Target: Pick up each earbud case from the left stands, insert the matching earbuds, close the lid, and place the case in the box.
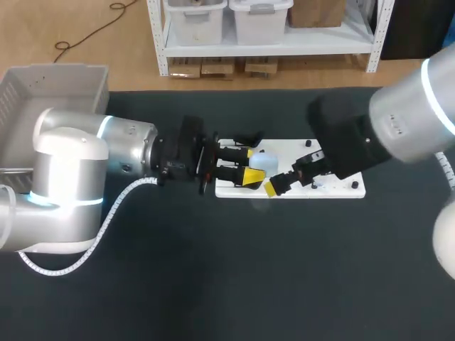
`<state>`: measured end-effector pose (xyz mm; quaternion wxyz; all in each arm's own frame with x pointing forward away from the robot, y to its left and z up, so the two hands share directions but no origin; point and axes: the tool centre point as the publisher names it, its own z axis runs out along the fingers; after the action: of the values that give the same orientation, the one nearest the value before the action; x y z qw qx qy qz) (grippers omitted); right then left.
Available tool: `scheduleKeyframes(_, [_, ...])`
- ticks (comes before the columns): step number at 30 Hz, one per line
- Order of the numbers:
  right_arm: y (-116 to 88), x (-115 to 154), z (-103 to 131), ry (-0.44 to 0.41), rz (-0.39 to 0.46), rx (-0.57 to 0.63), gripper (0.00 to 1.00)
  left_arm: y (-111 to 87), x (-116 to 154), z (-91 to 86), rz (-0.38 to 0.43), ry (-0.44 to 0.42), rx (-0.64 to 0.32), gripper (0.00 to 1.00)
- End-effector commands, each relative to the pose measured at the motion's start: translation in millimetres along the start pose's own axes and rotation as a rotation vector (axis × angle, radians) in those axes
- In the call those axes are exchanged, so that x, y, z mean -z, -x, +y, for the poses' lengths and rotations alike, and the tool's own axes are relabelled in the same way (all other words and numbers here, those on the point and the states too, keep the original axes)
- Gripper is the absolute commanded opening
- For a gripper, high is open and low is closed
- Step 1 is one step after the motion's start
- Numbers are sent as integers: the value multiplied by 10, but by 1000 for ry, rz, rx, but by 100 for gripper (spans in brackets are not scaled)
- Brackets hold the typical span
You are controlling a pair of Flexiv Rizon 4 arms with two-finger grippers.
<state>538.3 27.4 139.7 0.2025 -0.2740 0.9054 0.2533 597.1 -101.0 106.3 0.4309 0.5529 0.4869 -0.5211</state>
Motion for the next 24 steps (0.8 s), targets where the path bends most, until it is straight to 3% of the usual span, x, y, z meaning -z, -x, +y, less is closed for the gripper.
scheduleKeyframes(1, [68,-113,-74,12,14,-13,100,-7,-7,0,-1,2,-1,0])
scheduleKeyframes(24, [171,-249,-297,-11,27,-54,100,-7,-7,0,-1,2,-1,0])
